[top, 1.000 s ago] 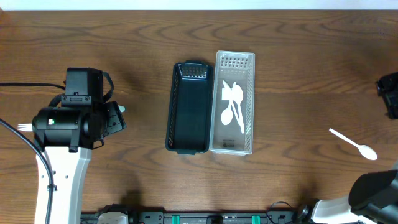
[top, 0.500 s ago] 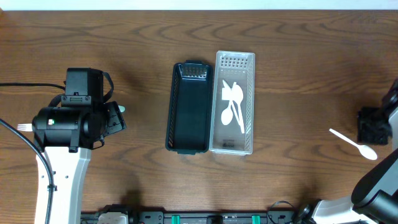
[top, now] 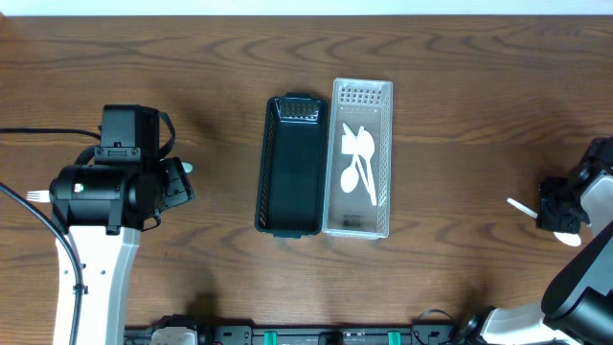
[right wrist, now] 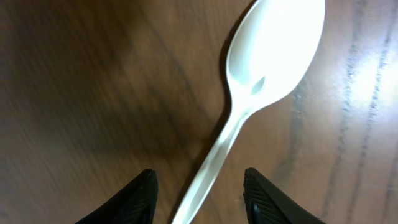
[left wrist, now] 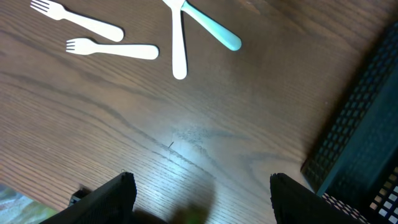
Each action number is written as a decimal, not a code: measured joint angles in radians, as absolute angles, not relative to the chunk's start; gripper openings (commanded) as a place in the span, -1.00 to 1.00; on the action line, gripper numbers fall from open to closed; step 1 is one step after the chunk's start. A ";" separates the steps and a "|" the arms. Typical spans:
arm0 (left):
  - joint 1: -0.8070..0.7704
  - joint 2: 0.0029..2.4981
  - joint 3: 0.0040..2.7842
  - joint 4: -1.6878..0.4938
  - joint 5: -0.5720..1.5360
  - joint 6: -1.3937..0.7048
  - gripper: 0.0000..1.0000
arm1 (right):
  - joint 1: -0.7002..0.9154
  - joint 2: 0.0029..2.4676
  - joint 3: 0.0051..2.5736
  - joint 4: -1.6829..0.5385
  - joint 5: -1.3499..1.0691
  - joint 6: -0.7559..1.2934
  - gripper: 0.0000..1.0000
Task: Pack container
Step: 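Grasp the last white spoon with the right gripper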
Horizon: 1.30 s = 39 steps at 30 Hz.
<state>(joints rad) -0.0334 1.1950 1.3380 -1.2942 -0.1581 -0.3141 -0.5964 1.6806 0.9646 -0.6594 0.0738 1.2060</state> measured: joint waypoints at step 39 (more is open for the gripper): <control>-0.033 1.195 1.338 -1.298 -0.158 -0.314 0.44 | -0.666 1.798 1.003 -0.738 0.025 1.232 -0.74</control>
<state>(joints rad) -0.0334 1.1950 1.3380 -1.2980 -0.1581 -0.3141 -0.6662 1.7981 1.0035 -0.7383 0.0254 1.2316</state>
